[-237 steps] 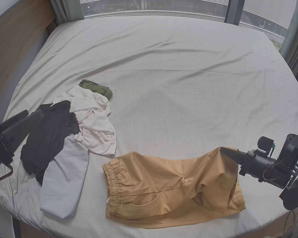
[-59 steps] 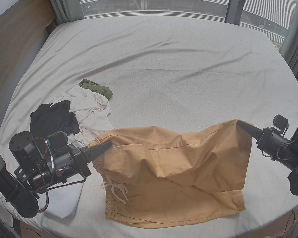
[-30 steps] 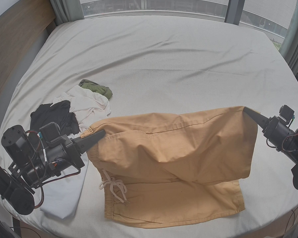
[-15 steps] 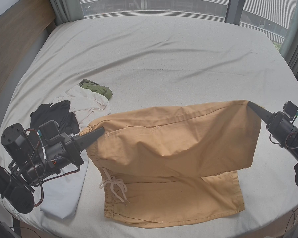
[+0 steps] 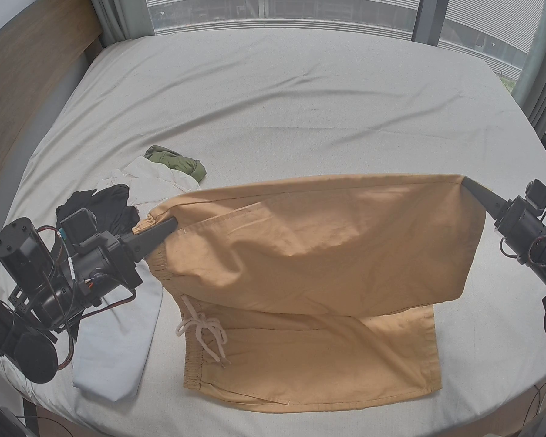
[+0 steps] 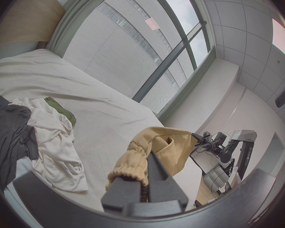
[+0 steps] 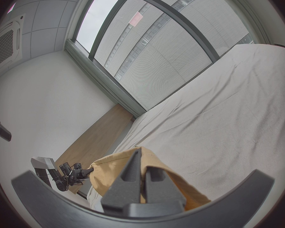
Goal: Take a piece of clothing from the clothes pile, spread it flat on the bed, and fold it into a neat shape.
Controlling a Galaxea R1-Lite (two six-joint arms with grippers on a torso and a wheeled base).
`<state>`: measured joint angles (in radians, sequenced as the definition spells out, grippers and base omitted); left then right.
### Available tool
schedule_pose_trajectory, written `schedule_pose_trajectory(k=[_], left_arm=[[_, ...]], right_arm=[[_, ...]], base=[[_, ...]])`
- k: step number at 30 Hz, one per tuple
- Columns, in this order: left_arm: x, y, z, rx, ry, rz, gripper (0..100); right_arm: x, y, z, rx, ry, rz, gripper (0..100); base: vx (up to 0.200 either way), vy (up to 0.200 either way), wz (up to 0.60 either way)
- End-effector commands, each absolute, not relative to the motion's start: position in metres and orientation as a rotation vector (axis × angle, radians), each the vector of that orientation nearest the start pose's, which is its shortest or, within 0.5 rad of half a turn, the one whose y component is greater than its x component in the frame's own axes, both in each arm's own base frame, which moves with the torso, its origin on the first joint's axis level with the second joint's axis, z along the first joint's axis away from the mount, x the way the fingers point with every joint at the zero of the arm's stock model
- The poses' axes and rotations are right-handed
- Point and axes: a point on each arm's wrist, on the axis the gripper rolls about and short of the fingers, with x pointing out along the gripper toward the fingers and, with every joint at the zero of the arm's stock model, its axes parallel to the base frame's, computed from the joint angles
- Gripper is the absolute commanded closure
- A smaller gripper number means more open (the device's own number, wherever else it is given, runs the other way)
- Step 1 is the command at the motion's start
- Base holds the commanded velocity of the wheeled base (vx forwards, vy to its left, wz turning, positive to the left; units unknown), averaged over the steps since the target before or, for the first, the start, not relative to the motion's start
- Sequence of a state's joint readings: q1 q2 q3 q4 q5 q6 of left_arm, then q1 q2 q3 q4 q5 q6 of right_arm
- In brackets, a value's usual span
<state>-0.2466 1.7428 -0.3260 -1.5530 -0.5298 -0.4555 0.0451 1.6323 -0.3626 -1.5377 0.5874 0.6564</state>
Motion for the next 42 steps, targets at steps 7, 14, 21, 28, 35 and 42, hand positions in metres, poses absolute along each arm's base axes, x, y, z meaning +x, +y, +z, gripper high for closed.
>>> schedule_pose_trajectory(k=[7,14,21,28,35,42], left_arm=[[0.242,-0.071,0.151,-0.409,0.023,-0.788,100],[0.243,-0.068,0.151,-0.410,0.022,-0.775,100],[0.242,-0.068,0.148,-0.412,0.035,-0.773,100],[0.244,-0.070,0.146,-0.415,0.047,-0.775,100],[0.263,-0.073,0.142,-0.414,0.040,-0.759,100],[0.279,-0.076,0.134,-0.415,0.043,-0.723,100]], right_arm=[[0.232,0.022,0.189,0.560,-0.068,0.710,100],[0.231,0.022,0.190,0.559,-0.072,0.712,100],[0.232,0.019,0.188,0.561,-0.064,0.700,100],[0.236,0.021,0.189,0.563,-0.067,0.706,100],[0.264,0.022,0.186,0.563,-0.066,0.705,100],[0.280,0.021,0.176,0.572,-0.040,0.689,100]], base=[[0.000,0.000,0.00],[0.000,0.000,0.00],[0.000,0.000,0.00],[0.000,0.000,0.00],[0.000,0.000,0.00],[0.000,0.000,0.00]])
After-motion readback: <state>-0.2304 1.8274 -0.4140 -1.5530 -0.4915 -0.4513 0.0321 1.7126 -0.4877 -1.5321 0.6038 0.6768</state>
